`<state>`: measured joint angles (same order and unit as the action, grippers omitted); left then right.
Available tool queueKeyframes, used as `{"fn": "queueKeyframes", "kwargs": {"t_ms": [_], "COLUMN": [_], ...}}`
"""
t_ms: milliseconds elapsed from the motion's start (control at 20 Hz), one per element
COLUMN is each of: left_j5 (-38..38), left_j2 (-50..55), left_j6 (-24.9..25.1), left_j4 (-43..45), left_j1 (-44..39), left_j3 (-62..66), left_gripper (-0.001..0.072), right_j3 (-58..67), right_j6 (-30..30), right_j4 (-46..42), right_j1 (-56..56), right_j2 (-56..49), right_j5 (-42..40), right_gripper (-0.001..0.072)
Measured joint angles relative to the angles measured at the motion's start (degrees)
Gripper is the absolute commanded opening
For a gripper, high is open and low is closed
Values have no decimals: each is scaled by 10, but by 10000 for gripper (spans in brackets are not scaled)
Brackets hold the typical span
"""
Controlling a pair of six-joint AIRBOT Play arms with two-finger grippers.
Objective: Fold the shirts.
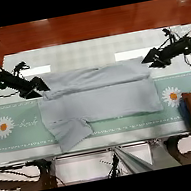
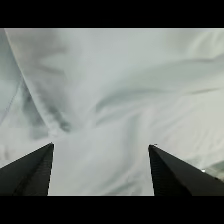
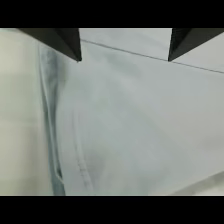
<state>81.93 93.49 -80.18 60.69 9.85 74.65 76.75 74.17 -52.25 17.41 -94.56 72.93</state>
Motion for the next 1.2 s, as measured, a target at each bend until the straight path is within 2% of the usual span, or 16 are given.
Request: {"fn": "queueKeyframes", "kwargs": {"t_ms": [250, 450, 600, 750, 1200], "left_j5": [49, 24, -15, -39, -94], "left_j2": [-70, -178, -257, -309, -342], "left_j6": [2, 1, -4, 13, 70], "left_j4": [35, 58, 51, 24, -86], "left_j1": [34, 96, 150, 180, 196], "left_j3": [-31, -170, -293, -385, -522], "left_gripper": [708, 706, 705, 705, 705], "right_j3": [-17, -165, -301, -398, -464], "right_j6": [2, 9, 4, -17, -37], "right_j4": [-61, -79, -27, 36, 87], "right_j1": [69, 123, 136, 142, 143], "right_j2": [84, 209, 303, 365, 404], "right_j5": [39, -2, -50, -78, -91], "right_gripper": [621, 621, 621, 621, 621]}}
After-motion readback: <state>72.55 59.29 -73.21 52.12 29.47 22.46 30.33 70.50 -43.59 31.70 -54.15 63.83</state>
